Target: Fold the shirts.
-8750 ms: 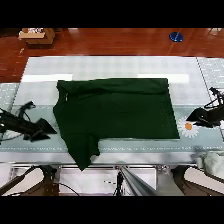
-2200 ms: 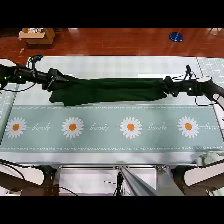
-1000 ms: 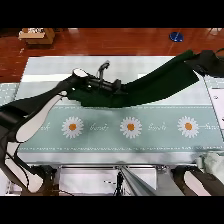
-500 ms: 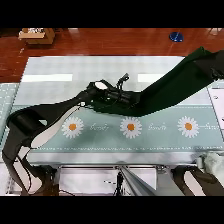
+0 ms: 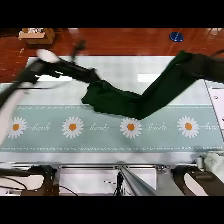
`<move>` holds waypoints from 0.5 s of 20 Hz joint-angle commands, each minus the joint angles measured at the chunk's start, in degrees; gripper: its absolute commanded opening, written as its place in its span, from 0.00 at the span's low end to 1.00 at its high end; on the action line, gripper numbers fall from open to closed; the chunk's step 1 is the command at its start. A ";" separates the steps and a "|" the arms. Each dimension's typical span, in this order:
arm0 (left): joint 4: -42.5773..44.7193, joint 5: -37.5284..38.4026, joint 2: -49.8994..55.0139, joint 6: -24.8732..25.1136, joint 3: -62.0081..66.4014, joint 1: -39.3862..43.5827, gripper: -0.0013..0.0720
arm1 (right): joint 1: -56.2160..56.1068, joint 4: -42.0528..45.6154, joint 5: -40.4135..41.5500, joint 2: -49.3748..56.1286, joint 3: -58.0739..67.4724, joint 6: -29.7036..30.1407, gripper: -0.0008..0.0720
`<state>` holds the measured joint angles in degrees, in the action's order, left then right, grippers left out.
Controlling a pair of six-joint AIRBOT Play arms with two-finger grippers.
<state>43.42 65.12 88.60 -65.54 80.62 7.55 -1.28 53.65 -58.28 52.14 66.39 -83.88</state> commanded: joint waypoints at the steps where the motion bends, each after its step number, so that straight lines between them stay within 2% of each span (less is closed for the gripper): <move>1: 16.79 7.85 -11.63 -2.93 -0.07 -15.41 0.06 | -11.28 0.87 10.97 9.73 0.02 -0.02 0.06; 5: 16.61 11.06 -20.26 -3.67 -0.11 -25.16 0.06 | -22.82 -1.51 29.20 22.36 0.04 -0.04 0.06; 7: 16.59 11.06 -22.82 -3.74 -0.11 -25.59 0.06 | -26.56 -6.47 36.85 27.98 0.04 -0.02 0.06; 10: 16.59 12.09 -24.22 -3.76 -0.11 -23.61 0.06 | -31.52 -12.87 44.19 34.71 0.04 0.07 0.06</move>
<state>58.83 75.66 66.92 -68.97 80.53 -15.68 -27.64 46.81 -24.49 80.38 66.37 -83.88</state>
